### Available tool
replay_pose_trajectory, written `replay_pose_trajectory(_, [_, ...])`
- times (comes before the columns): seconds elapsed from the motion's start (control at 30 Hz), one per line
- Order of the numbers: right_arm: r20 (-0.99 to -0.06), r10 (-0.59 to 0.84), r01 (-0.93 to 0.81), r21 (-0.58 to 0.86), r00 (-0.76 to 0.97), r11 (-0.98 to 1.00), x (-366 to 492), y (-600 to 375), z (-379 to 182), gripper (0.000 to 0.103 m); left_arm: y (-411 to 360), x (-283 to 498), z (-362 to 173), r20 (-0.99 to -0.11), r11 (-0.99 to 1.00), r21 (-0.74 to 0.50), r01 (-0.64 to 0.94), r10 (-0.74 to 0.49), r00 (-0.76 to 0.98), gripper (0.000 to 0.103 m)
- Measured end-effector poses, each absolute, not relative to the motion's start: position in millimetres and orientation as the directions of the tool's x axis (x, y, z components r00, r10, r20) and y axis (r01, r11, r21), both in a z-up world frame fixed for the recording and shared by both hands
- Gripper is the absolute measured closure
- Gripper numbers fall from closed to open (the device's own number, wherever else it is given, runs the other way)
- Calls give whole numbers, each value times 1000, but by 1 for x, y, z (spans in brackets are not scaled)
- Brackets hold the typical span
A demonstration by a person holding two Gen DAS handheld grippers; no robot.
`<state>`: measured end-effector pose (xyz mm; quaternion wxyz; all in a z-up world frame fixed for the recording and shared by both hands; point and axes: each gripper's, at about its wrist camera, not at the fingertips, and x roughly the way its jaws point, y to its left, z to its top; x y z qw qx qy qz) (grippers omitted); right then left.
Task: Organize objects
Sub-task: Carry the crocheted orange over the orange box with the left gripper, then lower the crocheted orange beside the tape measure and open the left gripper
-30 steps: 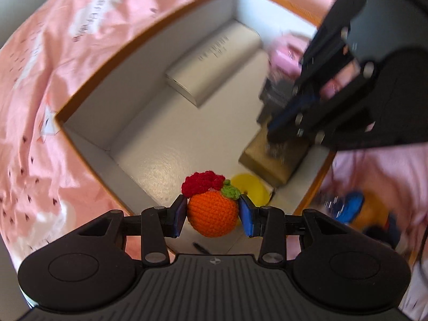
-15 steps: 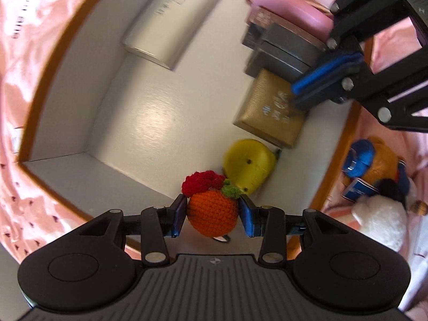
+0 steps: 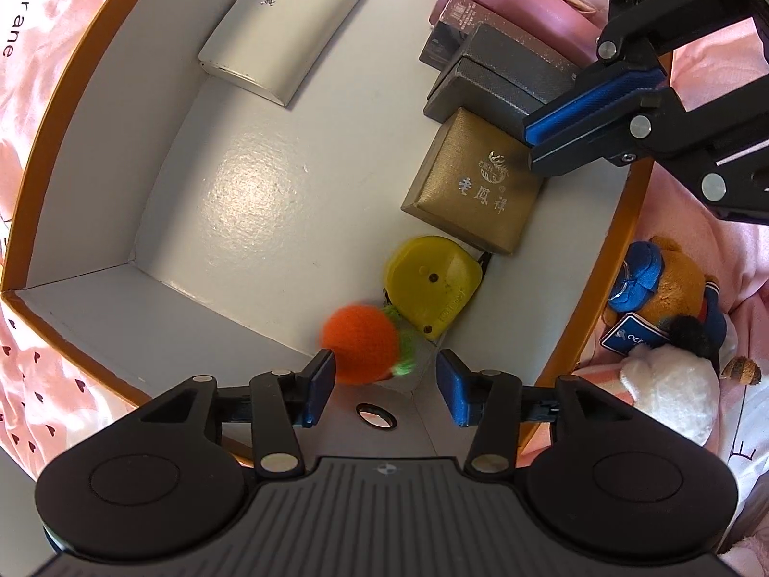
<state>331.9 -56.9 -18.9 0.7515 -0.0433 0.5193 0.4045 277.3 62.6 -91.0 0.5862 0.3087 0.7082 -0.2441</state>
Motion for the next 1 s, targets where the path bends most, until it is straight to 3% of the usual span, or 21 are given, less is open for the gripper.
replay_pose_trajectory(0.2, [-817, 560, -653, 351, 137, 671, 330, -57, -19, 96, 64, 286, -89, -987, 711, 16, 703, 125, -104, 57])
replay_pose_trajectory(0.33, [-816, 561, -649, 352, 140, 674, 329, -56, -19, 96, 73, 295, -79, -994, 756, 67, 652, 104, -18, 58])
replay_pose_trajectory(0.47, [-821, 549, -648, 334, 158, 685, 332, -52, -20, 96, 74, 303, -88, -990, 771, 130, 624, 130, 46, 74])
replay_pose_trajectory(0.57, [-824, 539, -655, 313, 173, 688, 333, -48, -22, 96, 69, 306, -97, -989, 764, 143, 629, 130, 67, 79])
replay_pose_trajectory(0.83, [-828, 541, -663, 322, 149, 676, 335, -44, -30, 96, 64, 311, -129, -979, 733, 150, 664, 204, -5, 81])
replay_pose_trajectory(1.0, [-830, 539, -659, 327, 142, 677, 337, -43, -35, 96, 65, 306, -136, -986, 752, 62, 656, 147, -76, 81])
